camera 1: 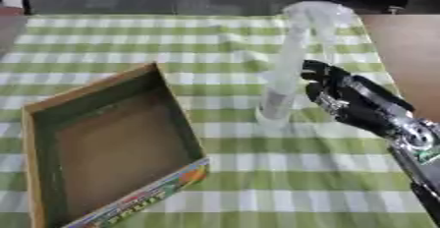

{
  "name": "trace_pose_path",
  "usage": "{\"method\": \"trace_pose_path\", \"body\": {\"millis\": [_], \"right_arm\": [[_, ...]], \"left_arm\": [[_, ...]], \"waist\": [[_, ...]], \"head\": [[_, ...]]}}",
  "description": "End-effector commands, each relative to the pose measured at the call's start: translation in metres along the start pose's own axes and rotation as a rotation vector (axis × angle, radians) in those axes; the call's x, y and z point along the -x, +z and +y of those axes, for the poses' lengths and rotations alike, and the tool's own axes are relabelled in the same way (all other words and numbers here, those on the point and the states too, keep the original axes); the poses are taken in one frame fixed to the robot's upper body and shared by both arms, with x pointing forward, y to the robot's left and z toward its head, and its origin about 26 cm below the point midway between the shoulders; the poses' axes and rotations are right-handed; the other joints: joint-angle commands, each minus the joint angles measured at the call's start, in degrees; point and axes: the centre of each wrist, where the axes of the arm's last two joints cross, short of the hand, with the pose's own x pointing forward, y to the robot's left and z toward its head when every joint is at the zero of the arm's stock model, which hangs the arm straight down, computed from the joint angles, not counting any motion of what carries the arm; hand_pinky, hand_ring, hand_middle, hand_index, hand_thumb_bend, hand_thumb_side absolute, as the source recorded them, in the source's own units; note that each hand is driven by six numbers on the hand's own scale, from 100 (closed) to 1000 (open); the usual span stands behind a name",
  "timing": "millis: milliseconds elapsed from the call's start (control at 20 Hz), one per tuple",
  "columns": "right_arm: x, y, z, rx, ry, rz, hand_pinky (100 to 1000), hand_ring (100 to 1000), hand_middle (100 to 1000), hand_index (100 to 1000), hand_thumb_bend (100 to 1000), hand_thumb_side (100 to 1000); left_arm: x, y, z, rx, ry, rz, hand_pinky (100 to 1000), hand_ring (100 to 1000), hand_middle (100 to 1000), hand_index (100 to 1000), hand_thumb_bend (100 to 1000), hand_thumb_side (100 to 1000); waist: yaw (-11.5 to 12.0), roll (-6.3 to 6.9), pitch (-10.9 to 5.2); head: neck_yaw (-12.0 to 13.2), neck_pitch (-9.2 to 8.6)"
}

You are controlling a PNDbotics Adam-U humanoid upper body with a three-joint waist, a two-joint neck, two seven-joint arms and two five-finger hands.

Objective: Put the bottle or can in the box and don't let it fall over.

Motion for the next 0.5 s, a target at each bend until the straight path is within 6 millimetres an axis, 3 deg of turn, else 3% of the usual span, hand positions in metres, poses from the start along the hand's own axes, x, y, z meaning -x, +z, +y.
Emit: {"method": "trace_pose_path", "body": {"millis": [50, 500], "right_arm": [[-0.0052, -0.003, -0.0036, 0.001, 0.001, -0.019, 988, 1000, 1000, 1000, 100, 643], [-0.0083, -0.0067, -0.0001, 0.03, -0.025, -0.03, 986, 1000, 1000, 1000, 100, 650]], "left_arm": [[-0.0072, -0.0046, 0.003, 0.012, -0.014, -0.025, 914, 832, 934, 838, 100, 816], [-0.0073, -0.0049, 0.0025, 0.017, -0.014, -0.024, 914, 832, 934, 838, 100, 816]], "waist": [[0.07, 0.12, -0.62], [0.09, 0.15, -0.64]], "head": [[-0.2, -0.79], [-0.26, -1.02]]}}
